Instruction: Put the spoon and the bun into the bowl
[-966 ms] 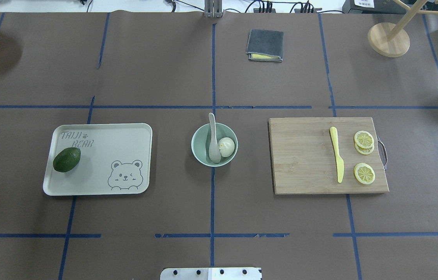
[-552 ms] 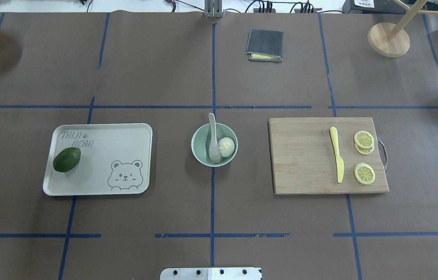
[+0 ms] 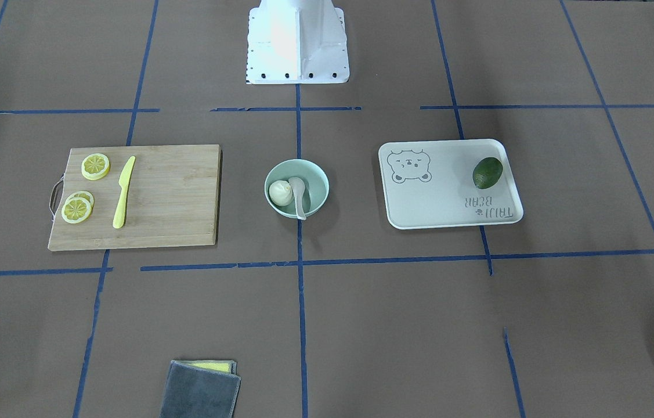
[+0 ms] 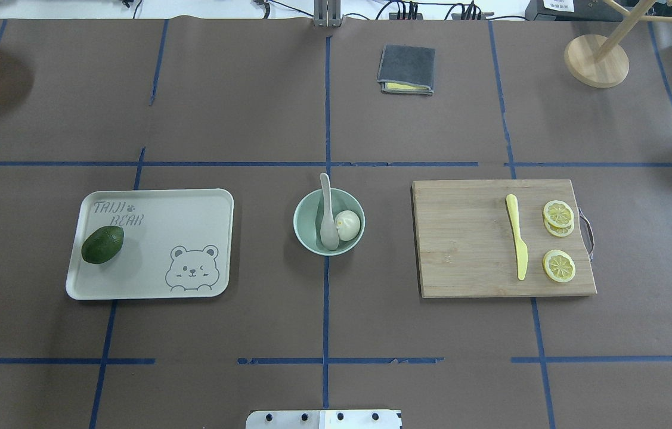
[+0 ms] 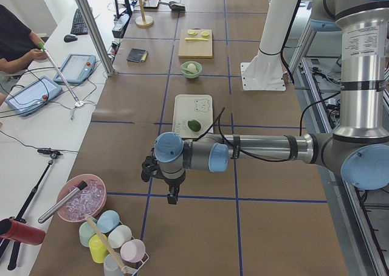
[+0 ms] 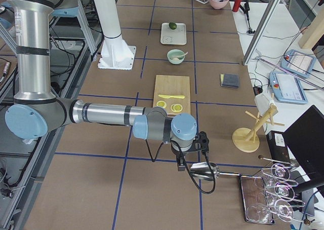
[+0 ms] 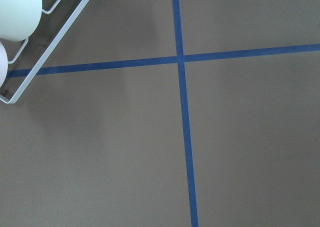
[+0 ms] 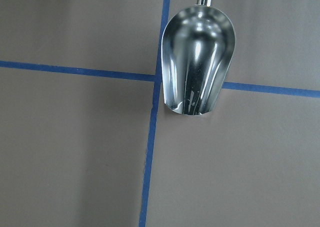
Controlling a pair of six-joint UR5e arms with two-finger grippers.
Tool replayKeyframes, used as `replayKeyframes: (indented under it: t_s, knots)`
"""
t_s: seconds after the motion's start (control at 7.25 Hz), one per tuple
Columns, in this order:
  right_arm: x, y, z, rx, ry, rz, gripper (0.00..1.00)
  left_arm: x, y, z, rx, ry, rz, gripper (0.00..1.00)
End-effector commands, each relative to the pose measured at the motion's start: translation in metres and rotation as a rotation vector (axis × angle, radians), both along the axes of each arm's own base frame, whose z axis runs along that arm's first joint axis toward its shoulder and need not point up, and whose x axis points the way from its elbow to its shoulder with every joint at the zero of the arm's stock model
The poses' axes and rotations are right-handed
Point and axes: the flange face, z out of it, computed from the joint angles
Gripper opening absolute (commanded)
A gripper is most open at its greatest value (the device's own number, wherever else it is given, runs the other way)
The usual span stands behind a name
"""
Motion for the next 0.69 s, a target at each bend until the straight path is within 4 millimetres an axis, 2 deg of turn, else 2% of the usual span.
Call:
replayKeyframes:
  t_s: [0.0,0.55]
  knots:
    - [-0.0001,-0.0005,-0.0007,-0.002,-0.002,0.005,1.00,-0.0006,0.0000,-0.0008,0.002,0.000,-0.001,1.00]
    - [0.0000,-0.0029,-0.0077,0.010,-0.003,0.008,1.00,-0.0014,0.0001,-0.0007,0.001,-0.001,-0.004,1.00]
